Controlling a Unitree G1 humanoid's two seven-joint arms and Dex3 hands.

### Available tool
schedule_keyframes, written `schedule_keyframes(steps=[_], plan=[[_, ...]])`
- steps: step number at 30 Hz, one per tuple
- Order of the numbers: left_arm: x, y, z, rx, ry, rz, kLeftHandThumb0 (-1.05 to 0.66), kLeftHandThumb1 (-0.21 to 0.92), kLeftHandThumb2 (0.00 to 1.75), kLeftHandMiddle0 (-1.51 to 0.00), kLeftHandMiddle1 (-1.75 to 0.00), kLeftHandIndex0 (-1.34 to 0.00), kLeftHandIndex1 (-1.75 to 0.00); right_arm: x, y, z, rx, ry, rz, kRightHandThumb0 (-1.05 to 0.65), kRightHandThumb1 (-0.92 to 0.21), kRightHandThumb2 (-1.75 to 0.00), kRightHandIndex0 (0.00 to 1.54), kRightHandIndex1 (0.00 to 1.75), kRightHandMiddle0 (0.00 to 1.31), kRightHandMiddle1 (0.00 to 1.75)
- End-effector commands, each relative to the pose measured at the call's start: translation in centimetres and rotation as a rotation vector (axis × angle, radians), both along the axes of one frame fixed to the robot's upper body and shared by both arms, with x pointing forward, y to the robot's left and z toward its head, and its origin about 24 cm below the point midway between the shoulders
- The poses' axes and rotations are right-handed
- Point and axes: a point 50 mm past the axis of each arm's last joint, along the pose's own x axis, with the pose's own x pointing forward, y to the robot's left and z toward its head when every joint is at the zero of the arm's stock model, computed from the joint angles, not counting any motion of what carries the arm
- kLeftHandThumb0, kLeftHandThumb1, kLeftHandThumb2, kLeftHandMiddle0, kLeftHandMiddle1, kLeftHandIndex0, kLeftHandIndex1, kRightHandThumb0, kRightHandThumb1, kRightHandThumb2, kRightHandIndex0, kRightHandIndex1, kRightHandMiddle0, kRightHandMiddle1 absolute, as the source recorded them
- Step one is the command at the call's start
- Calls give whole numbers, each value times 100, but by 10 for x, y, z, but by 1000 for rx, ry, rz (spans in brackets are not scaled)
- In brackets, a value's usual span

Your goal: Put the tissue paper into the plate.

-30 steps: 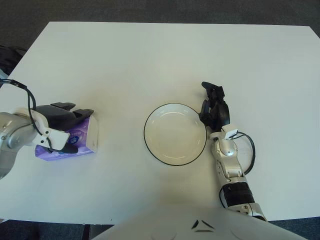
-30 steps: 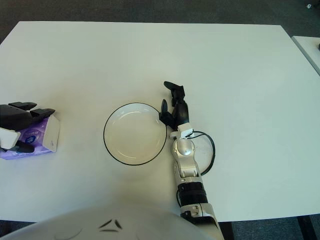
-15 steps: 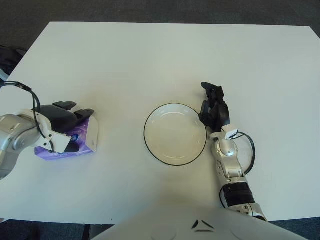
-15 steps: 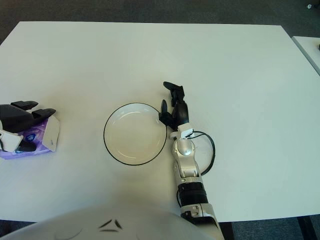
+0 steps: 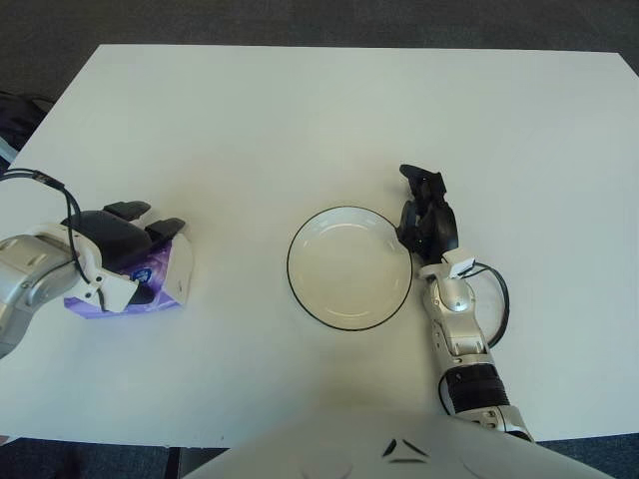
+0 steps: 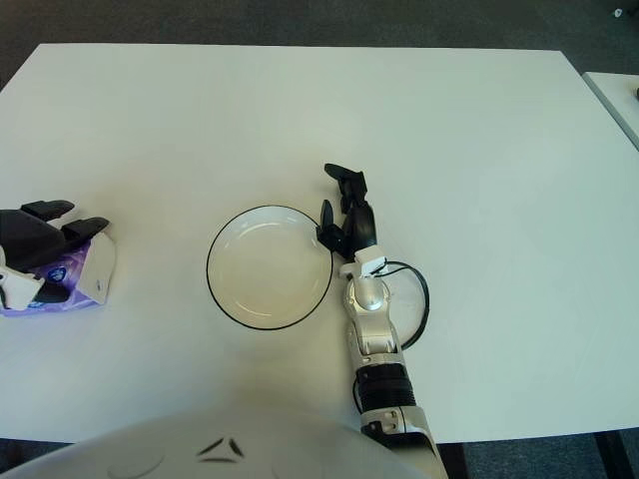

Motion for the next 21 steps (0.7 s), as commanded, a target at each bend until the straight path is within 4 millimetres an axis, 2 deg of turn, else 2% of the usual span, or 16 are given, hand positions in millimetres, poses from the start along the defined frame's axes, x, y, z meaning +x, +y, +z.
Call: schedule_keyframes(steps=[1,5,8,9,10,11,12,13,14,15,16,17,18,19,21], plan=[[-17,19,-42,57,173,78,-104,92,51,0,0,0,0,-36,-19,-70,-19,372,-51,-62,-92,-83,31,24,0,102],[-22,15,-37,24,155,102,-98,92,50,0,0,0,0,-36,-19,-70,-22,374,-49,-62,-92,-83,31,24,0,102],[-21,16,-39,-10,141,114,-94,92,51,-8,-4,0,0,-36,-19,-70,-23,375,-49,-62,-92,-84,31,24,0,102],[-21,14,-38,-16,137,108,-92,92,50,-7,-18,0,-10,-36,-19,-70,-23,375,-49,-62,-92,-84,31,25,0,101],[-22,6,-33,-36,119,107,-89,92,49,-4,-40,0,-28,-36,-20,-70,-22,375,-50,-62,-92,-84,31,25,0,101],[-23,1,-30,-51,105,108,-72,76,70,-23,-82,-19,-79,-36,-20,-70,-22,375,-51,-62,-92,-84,31,25,0,101],[-31,-1,-31,-72,78,231,-67,69,80,-30,-99,-25,-98,-36,-20,-70,-21,374,-52,-62,-92,-84,31,25,0,101],[-38,-1,-31,-89,58,328,-43,60,88,-41,-114,-37,-120,-36,-20,-70,-21,373,-53,-62,-92,-84,31,25,0,101],[-44,2,-31,-98,40,405,-28,54,92,-48,-122,-45,-133,-36,-20,-70,-20,372,-54,-62,-92,-84,31,25,0,101],[-48,3,-30,-102,28,450,-23,51,94,-51,-125,-48,-138,-36,-20,-70,-20,372,-54,-62,-92,-84,31,25,0,101],[-43,0,-29,-89,56,385,-15,48,96,-55,-130,-52,-144,-36,-20,-70,-21,371,-54,-62,-92,-84,31,26,0,102],[-39,-2,-28,-78,78,337,-10,42,106,-57,-134,-54,-155,-36,-21,-69,-21,371,-54,-62,-92,-84,31,26,0,102],[-31,-8,-27,-59,123,234,-8,39,109,-58,-136,-56,-159,-36,-21,-70,-22,372,-54,-63,-92,-84,31,26,0,102],[-27,-12,-26,-45,153,170,-6,31,120,-63,-137,-61,-165,-36,-21,-70,-23,372,-55,-63,-92,-84,31,26,0,102],[-23,-14,-26,-46,165,116,-3,23,130,-68,-138,-67,-169,-36,-21,-70,-23,373,-55,-63,-92,-84,31,26,0,103]])
